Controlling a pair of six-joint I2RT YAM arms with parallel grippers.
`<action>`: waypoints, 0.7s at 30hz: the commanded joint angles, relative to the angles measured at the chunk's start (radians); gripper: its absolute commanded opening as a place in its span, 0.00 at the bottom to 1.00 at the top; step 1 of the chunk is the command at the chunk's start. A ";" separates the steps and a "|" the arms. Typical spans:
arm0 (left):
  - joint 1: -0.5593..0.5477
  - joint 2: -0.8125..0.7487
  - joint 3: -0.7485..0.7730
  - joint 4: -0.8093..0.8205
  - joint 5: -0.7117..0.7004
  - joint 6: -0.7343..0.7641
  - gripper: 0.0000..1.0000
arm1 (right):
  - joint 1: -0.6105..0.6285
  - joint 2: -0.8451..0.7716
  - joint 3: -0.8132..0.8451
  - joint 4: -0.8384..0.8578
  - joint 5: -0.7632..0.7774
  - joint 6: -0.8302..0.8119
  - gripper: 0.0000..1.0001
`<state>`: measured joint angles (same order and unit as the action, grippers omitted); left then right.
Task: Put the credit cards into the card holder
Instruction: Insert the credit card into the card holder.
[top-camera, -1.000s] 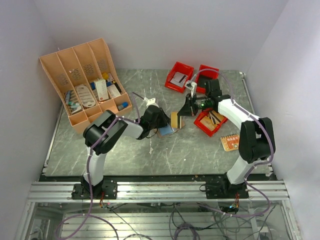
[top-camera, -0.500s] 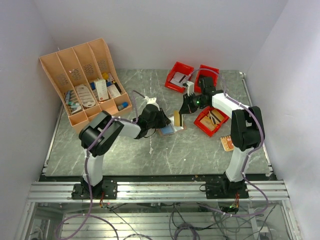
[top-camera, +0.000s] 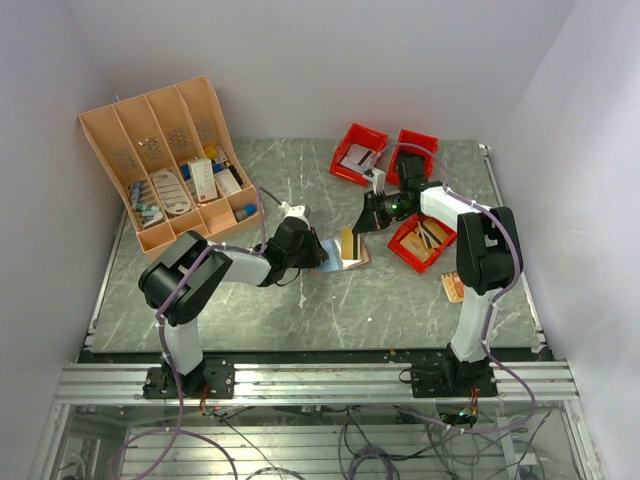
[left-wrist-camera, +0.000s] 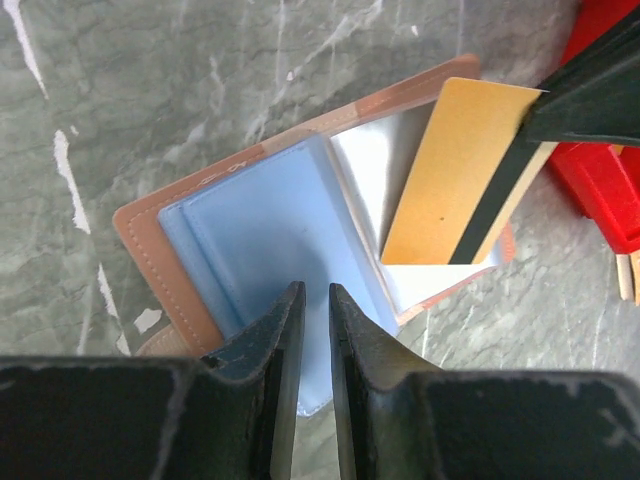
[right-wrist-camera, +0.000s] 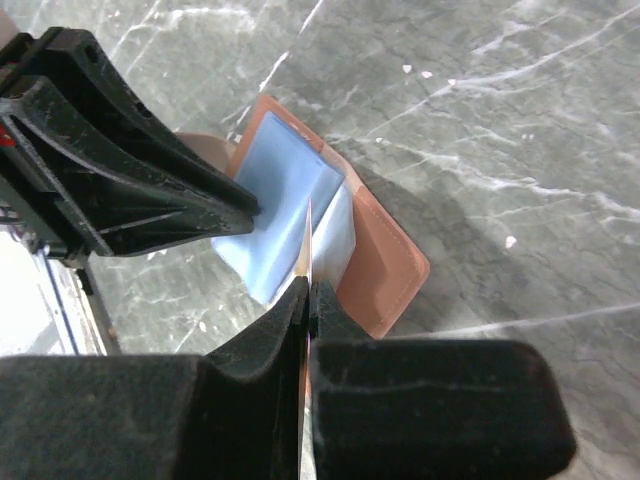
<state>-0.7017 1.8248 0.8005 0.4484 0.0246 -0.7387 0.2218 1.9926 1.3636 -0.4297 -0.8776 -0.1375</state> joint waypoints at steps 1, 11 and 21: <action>0.005 -0.019 -0.018 -0.077 -0.063 0.038 0.28 | -0.003 0.050 0.015 -0.009 -0.073 0.029 0.00; 0.005 -0.049 -0.027 -0.147 -0.124 0.061 0.25 | -0.004 0.100 0.009 0.005 -0.102 0.064 0.00; 0.004 -0.048 -0.017 -0.179 -0.131 0.085 0.25 | -0.052 0.081 -0.018 0.047 -0.171 0.136 0.00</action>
<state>-0.7021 1.7821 0.7883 0.3645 -0.0578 -0.6979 0.1951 2.0876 1.3613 -0.4156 -1.0157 -0.0322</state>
